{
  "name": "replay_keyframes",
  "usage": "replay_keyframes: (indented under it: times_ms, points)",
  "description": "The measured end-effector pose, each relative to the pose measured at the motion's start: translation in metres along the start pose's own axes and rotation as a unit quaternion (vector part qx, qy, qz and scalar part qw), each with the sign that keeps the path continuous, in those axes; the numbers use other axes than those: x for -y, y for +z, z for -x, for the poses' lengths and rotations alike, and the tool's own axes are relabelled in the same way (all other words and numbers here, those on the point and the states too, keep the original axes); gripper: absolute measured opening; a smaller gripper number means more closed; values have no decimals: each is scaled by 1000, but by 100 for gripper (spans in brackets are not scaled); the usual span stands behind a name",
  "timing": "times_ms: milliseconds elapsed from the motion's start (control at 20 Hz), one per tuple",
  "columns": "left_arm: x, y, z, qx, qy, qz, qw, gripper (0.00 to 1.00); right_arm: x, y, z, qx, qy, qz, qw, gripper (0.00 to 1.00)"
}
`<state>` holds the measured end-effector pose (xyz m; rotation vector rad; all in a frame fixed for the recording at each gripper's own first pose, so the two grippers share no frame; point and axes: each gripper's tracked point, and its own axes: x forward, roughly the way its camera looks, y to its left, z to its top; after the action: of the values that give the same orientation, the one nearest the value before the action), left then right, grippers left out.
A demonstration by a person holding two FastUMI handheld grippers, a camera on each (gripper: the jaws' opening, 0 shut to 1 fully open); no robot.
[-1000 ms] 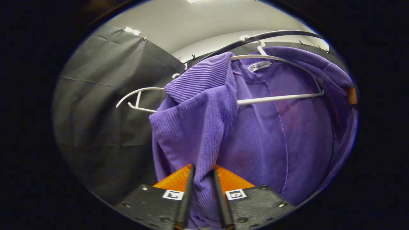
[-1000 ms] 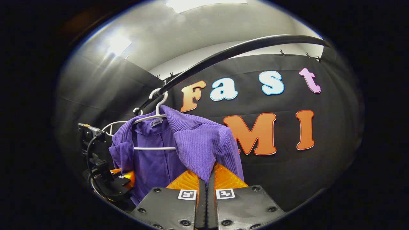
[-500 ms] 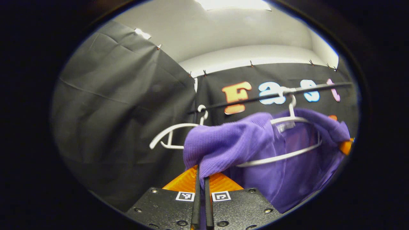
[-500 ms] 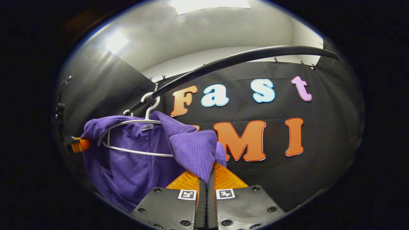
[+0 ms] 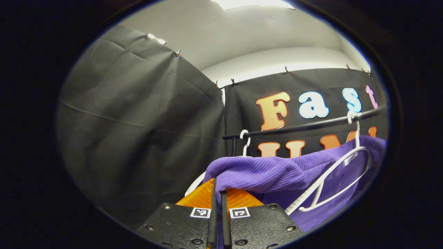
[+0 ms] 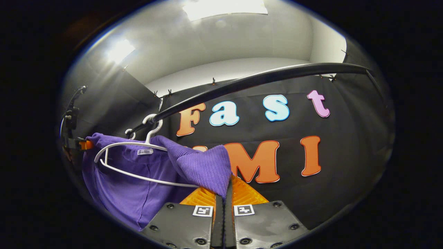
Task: Grasp the clothes on the hanger with both hands and then place them into the laundry hamper below.
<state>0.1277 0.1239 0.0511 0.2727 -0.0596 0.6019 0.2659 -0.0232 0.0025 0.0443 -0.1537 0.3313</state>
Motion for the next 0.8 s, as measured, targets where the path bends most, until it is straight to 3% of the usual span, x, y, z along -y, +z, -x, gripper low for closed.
replay_keyframes:
  times_ms: [250, 450, 550, 600, 800]
  points:
    - [22, -98, -10, -83, -21, -8, 996, 6, 12, 19, -11, 26, -25, 8, 999, 9]
    - [49, -163, 2, -124, -49, 35, 990, 6, 29, 14, -35, 25, -53, 21, 998, 9]
    - [66, -179, 12, -138, -68, 46, 987, 6, 42, 7, -47, 24, -71, 26, 997, 13]
    - [75, -182, 16, -135, -85, 50, 986, 7, 46, 6, -53, 25, -77, 20, 997, 9]
    - [106, -178, 28, -106, -141, 47, 983, 7, 91, -5, -73, 19, -139, 34, 990, 9]
